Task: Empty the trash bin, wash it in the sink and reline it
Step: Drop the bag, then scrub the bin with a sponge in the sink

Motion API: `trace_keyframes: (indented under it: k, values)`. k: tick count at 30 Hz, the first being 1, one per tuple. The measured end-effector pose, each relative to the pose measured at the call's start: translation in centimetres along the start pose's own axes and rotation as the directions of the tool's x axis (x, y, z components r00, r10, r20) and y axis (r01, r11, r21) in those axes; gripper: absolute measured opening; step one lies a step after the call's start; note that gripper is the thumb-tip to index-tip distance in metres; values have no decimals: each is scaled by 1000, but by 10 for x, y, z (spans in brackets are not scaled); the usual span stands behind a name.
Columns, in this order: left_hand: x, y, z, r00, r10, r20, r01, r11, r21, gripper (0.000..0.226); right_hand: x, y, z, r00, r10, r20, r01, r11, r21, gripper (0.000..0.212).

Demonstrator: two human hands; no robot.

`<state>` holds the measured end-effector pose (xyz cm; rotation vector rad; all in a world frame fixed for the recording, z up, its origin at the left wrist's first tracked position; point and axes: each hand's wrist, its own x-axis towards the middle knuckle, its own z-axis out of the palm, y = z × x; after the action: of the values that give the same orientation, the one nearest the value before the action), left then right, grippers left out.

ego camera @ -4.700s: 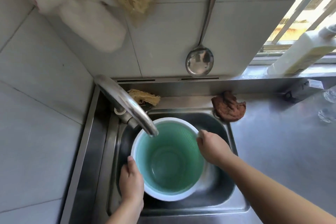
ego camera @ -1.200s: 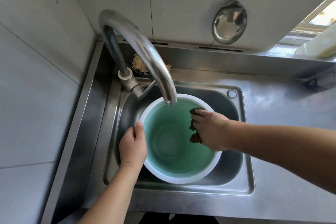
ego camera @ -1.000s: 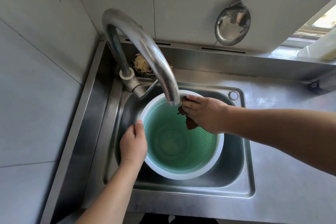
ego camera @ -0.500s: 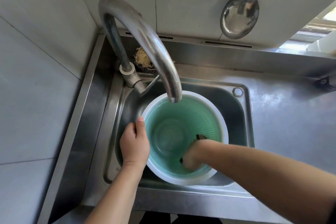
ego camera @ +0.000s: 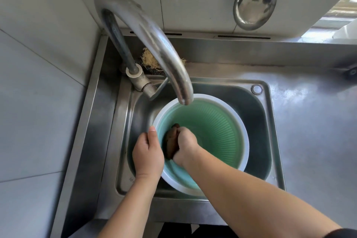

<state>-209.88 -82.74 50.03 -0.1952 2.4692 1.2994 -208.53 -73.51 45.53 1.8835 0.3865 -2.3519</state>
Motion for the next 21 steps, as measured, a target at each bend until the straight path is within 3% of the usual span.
trace_keyframes:
  k: [4,6,9,13,16,18,21]
  values:
    - [0,1,-1,1000,-4,-1,4,1000,5,46,-13,-22,-9,997,-40,62,20,957,288,25]
    - [-1,1,-2,1000,-6,7,6,1000,1,47,-16,-33,-11,993,-112,-35,117,913,391,28]
    - [0,0,-2,1000,8,25,-8,1000,2,48,-18,-52,-2,952,-185,-244,278,857,434,37]
    - [2,-4,-2,999,11,46,-11,1000,4,48,-18,-59,23,948,-239,-209,312,830,462,40]
    - [3,-4,-3,997,21,70,-22,1000,19,46,-18,-45,42,954,-254,-157,292,907,304,25]
    - [4,-1,-3,997,16,78,-19,999,37,45,-10,-29,47,946,-291,-144,302,951,63,52]
    - [5,1,-3,997,7,81,-12,998,56,43,-4,-11,46,925,-365,-109,341,921,-190,60]
